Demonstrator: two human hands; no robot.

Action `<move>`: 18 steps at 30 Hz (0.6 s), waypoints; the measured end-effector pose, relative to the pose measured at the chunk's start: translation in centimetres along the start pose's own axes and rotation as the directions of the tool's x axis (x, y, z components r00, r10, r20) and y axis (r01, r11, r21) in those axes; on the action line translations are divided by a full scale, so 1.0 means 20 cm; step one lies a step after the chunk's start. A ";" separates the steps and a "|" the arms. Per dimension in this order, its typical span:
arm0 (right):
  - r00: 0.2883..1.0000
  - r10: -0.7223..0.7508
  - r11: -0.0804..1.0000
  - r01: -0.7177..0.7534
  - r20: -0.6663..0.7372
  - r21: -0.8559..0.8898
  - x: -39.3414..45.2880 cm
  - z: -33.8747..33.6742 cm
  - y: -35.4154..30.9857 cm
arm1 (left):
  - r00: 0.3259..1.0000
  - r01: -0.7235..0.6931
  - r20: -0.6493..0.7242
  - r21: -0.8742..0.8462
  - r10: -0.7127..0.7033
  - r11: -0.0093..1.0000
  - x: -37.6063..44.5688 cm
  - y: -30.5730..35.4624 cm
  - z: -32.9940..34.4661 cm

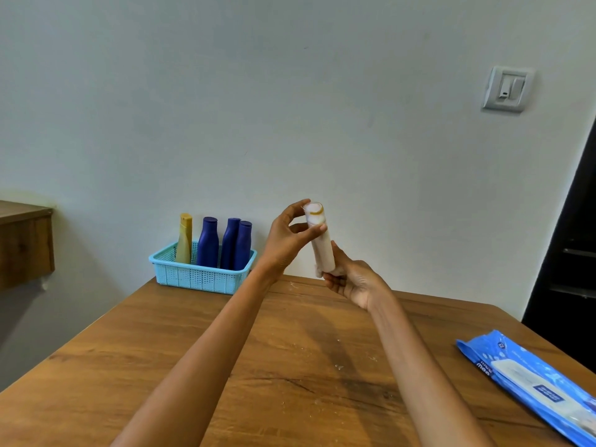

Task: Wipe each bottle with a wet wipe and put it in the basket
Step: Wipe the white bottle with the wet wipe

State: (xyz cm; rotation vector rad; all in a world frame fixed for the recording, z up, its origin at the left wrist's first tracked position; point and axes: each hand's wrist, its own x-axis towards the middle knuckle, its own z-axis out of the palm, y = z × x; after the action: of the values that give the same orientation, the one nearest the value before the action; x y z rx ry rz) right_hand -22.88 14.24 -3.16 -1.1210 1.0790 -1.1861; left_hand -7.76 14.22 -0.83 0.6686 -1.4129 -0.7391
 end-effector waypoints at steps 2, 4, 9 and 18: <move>0.999 -0.013 0.998 0.011 -0.034 -0.068 -0.01 0.00 -0.01 | 1.000 0.000 -0.015 0.006 0.000 1.000 0.00 0.00 0.00; 0.997 -0.049 0.990 0.041 -0.059 -0.133 -0.01 0.00 -0.03 | 0.999 -0.008 -0.042 0.007 0.008 1.000 0.00 0.00 0.00; 0.968 -0.228 0.938 0.188 -0.110 -0.291 -0.02 0.03 -0.05 | 0.994 -0.015 -0.109 0.022 0.017 1.000 0.01 0.00 0.02; 0.885 -0.461 0.842 0.415 -0.062 -0.345 -0.06 0.13 -0.13 | 0.978 0.026 -0.206 0.036 -0.018 0.999 0.01 -0.04 -0.01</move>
State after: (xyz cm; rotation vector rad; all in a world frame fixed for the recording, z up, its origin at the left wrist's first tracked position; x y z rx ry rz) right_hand -20.77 15.50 -0.30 -1.6247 1.1913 -1.5014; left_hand -7.68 13.54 -1.30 0.7696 -1.2341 -0.6418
